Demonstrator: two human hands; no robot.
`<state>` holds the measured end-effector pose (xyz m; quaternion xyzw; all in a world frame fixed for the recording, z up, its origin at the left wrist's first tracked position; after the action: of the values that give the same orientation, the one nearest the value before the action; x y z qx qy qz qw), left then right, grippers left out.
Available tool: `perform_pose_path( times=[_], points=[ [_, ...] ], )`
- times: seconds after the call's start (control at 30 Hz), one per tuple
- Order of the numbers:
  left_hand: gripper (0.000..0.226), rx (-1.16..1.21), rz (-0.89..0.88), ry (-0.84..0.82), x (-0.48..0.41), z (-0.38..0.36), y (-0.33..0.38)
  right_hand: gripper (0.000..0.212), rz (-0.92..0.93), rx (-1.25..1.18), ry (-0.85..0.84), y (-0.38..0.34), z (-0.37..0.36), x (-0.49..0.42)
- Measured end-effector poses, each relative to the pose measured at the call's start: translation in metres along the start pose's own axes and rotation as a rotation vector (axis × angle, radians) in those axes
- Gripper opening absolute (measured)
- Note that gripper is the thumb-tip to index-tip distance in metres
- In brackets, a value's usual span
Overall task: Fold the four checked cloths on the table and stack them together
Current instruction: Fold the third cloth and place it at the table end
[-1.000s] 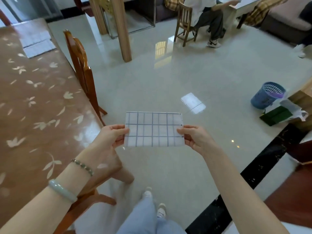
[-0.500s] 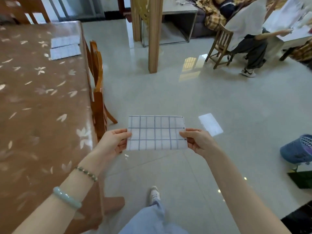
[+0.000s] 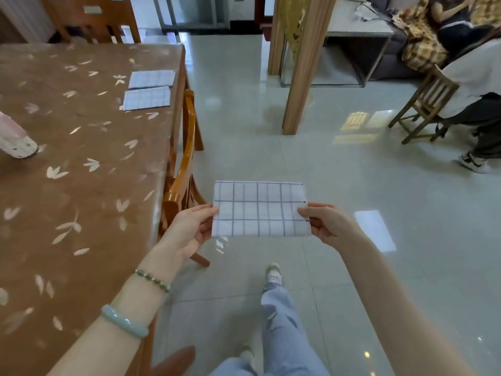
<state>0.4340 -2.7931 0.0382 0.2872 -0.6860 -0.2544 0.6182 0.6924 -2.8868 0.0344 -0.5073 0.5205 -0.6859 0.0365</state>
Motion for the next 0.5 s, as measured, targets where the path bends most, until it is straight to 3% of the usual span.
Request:
perform_pose_path(
  times=[0.5],
  points=[
    [0.019,0.128,-0.087,0.242,-0.125,-0.116,0.140,0.012,0.016,0.120,-0.201,-0.193,-0.086,-0.205]
  ],
)
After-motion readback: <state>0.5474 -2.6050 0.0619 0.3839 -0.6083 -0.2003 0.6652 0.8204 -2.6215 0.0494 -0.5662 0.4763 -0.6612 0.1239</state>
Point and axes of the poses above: each hand's wrist, its own x-axis away from the middle knuckle, its own z-axis out of the back of the hand, y = z × x, the point moved 2 cm from there along -x, towards the middle knuckle, and after that the axes turned 12 degrees about y, right-handed, at the moved point
